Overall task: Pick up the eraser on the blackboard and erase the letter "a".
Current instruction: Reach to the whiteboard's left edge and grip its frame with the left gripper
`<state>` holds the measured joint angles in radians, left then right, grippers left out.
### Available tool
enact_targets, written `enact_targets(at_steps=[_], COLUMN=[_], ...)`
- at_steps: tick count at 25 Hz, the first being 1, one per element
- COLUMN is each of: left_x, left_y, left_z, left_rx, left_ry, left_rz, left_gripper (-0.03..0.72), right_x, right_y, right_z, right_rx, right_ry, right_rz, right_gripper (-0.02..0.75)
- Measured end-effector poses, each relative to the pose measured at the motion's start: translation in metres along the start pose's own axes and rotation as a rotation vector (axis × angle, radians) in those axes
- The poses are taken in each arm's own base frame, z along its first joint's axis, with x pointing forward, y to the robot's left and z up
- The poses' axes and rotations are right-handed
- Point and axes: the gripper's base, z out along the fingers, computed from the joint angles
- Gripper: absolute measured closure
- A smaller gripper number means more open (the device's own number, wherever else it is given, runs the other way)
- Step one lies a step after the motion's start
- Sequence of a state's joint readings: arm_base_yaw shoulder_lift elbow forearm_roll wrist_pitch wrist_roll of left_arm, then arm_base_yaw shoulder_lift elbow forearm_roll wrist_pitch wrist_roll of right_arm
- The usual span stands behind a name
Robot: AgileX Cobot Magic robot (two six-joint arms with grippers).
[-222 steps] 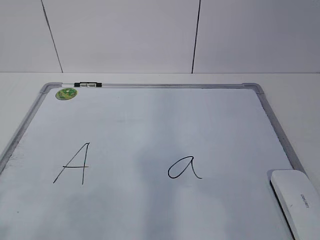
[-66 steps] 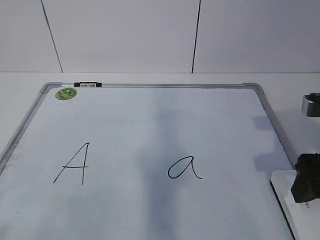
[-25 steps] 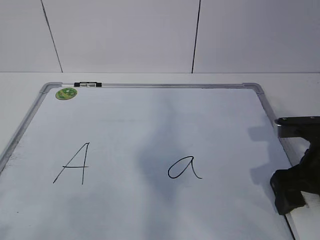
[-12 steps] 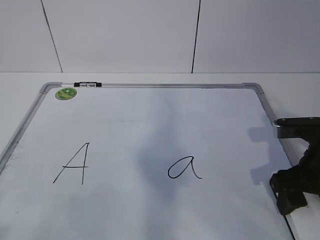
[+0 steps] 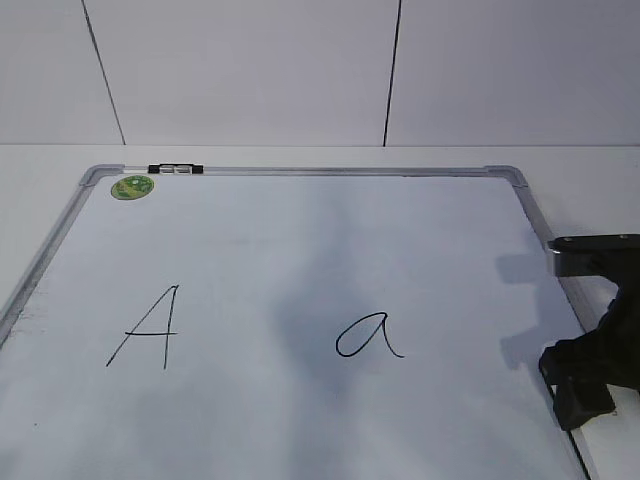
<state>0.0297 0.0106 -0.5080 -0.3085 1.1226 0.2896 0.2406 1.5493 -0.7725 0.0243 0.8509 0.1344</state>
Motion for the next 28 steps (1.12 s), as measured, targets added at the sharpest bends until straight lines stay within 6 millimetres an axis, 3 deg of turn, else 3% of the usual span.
enact_targets(at_steps=[28], left_x=[0.0], left_y=[0.0], left_z=[0.0], left_rx=[0.0], left_ry=[0.0], left_rz=[0.0], left_gripper=[0.454], right_x=[0.0009], right_y=[-0.0002], right_z=[-0.0003], right_rx=[0.002], right_ry=[0.012], right_rz=[-0.001], right_gripper=[0.164])
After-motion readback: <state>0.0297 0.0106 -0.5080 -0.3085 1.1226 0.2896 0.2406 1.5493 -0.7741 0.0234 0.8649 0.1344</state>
